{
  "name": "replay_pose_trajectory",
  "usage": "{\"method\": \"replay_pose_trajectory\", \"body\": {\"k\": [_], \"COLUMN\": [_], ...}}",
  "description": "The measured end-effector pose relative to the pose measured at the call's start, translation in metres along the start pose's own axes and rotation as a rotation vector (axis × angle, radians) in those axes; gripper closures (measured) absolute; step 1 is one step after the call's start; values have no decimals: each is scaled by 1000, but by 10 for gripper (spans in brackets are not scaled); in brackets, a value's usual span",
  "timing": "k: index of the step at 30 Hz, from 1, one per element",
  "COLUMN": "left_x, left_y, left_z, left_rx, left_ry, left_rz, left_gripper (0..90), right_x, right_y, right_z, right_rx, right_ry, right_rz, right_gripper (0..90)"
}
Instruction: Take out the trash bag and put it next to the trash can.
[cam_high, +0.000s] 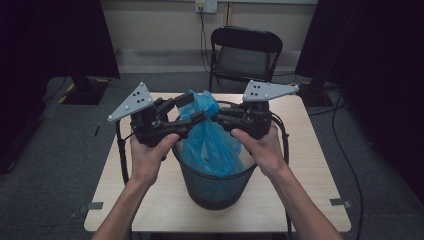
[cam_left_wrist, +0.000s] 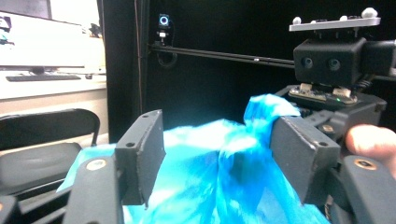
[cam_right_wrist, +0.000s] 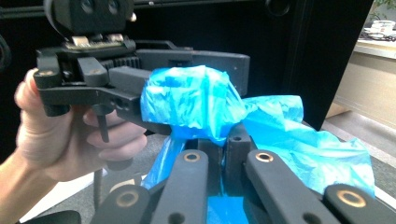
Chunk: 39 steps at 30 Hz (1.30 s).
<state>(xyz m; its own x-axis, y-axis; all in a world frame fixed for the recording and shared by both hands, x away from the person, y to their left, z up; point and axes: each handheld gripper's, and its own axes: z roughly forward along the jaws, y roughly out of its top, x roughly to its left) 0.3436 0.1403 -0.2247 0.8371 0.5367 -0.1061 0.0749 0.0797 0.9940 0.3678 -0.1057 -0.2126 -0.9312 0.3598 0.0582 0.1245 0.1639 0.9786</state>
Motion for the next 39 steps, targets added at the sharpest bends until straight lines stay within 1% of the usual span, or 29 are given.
{"method": "replay_pose_trajectory", "body": {"k": [1, 2, 3, 5, 7, 8, 10, 11, 12, 13, 14, 15, 16, 18, 19, 20, 21, 23, 24, 26, 28, 29, 32, 33, 35, 36, 37, 38, 39], "left_x": [1, 2, 2, 3, 4, 4, 4, 3, 1, 0, 0, -2, -3, -5, -7, -7, -7, -6, -6, -3, -3, -6, -13, -15, -19, -21, -24, -25, -25], "left_y": [-1, -1, -2, -4, -6, -7, -8, -9, -9, -8, -8, -6, -5, -1, 1, 3, 5, 10, 12, 17, 20, 23, 28, 30, 34, 35, 35, 35, 34], "left_z": [0, 0, 0, 2, 8, 13, 23, 26, 30, 32, 32, 32, 32, 31, 31, 30, 29, 28, 28, 28, 30, 33, 36, 37, 40, 40, 39, 39, 36], "left_rx": [14, 23, 23, 37, 72, 77, 90, 97, 111, 121, 112, 108, 114, 114, 111, 108, 108, 112, 109, 96, 88, 84, 69, 72, 70, 69, 75, 79, 83], "left_ry": [-5, -5, -6, -21, -21, -28, -48, -58, -80, -90, -110, -114, -113, -115, -114, -110, -105, -90, -85, -97, -120, -124, -150, -160, -197, -201, -200, -194, -187], "left_rz": [3, 5, 5, 12, 3, 6, -10, -7, -1, -3, 0, 9, 12, 20, 25, 31, 31, 44, 44, 24, 19, 20, 20, 31, 35, 39, 49, 60, 78], "left_gripper": [337, 302, 284, 278, 237, 226, 228, 279, 432, 560, 685, 813, 869, 893, 895, 896, 897, 897, 897, 897, 897, 897, 896, 896, 896, 896, 896, 895, 894], "right_x": [-1, -2, -3, -6, -5, -4, 2, 4, 6, 8, 8, 8, 7, 4, 3, 2, 0, -3, -5, -8, -8, -9, -11, -11, -12, -12, -13, -15, -16], "right_y": [0, 2, 3, 8, 13, 15, 22, 25, 26, 27, 27, 26, 23, 19, 18, 16, 14, 11, 7, 1, -4, -5, -9, -10, -11, -12, -13, -13, -14], "right_z": [-1, -3, -5, -11, -15, -16, -19, -21, -22, -25, -26, -29, -33, -39, -41, -44, -47, -51, -53, -55, -50, -47, -29, -25, -14, -9, -4, -2, -1], "right_rx": [3, 1, -12, -37, -67, -74, -97, -104, -107, -111, -110, -108, -114, -124, -129, -136, -128, -116, -113, -112, -88, -83, -39, -31, -12, -4, -5, -10, -16], "right_ry": [-7, -21, -24, -29, -20, -21, -21, -16, -13, -12, -13, -17, -19, -27, -25, -30, -41, -59, -54, -3, -18, -10, 2, 9, 12, 16, 23, 43, 59], "right_rz": [-1, 3, 11, 16, 22, 16, 4, -2, -7, -11, -15, -17, -12, -1, 8, 17, 25, 40, 53, 63, 62, 61, 55, 53, 43, 48, 44, 37, 40], "right_gripper": [891, 891, 891, 891, 892, 892, 892, 892, 891, 891, 891, 891, 890, 875, 824, 720, 601, 443, 371, 298, 209, 214, 210, 218, 264, 317, 445, 606, 701]}}
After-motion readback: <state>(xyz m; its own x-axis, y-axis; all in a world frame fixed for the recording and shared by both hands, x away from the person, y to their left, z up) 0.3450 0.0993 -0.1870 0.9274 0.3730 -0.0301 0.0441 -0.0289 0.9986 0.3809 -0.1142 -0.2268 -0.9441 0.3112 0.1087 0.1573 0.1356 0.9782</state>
